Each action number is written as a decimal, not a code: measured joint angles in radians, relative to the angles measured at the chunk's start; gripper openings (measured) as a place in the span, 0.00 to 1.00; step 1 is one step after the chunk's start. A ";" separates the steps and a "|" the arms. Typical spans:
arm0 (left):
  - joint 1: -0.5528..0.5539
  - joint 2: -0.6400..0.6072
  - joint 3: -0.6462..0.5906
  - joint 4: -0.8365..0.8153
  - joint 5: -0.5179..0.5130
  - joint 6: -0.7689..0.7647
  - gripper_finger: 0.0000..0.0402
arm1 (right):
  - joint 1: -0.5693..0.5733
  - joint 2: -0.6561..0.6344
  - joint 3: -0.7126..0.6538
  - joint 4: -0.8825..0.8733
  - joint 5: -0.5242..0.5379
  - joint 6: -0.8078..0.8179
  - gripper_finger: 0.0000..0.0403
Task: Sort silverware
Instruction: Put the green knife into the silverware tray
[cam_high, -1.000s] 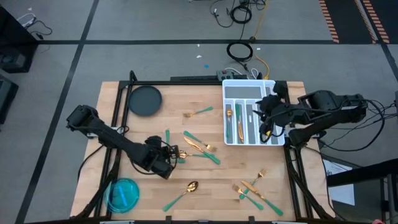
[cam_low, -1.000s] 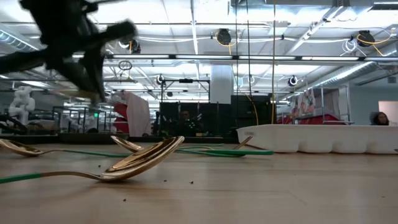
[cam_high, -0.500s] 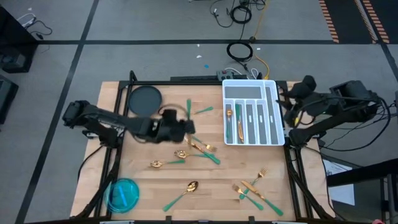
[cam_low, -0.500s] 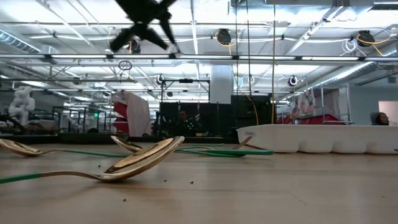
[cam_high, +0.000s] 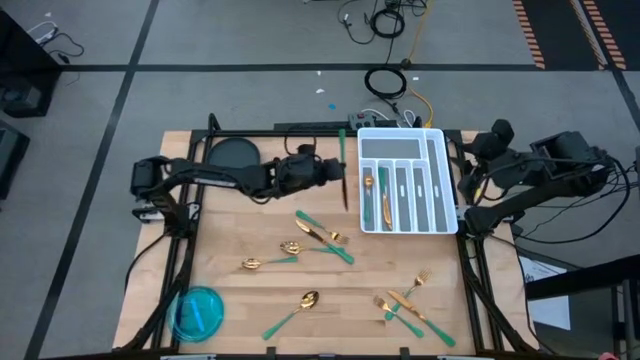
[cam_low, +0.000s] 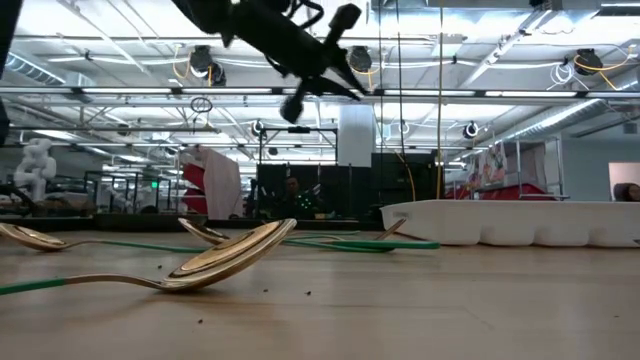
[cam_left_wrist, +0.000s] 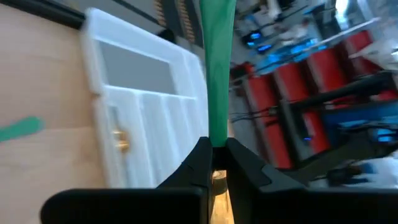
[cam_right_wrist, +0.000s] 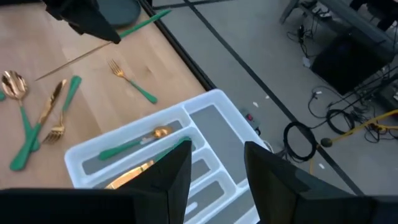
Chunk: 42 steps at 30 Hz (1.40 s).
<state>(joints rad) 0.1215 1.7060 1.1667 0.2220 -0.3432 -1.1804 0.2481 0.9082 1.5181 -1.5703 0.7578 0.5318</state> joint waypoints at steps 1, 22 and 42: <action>0.001 0.016 0.000 0.027 0.011 -0.015 0.07 | 0.000 -0.003 -0.013 0.001 -0.001 0.007 0.35; 0.003 0.417 0.431 0.021 0.176 0.008 0.07 | -0.011 -0.027 -0.271 0.270 0.001 0.154 0.35; 0.007 0.615 0.658 -0.202 0.042 -0.123 0.07 | -0.011 -0.050 -0.271 0.273 0.002 0.127 0.35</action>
<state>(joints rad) 0.1280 2.3215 1.8245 0.0202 -0.3009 -1.3037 0.2371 0.8577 1.2468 -1.2972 0.7597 0.6592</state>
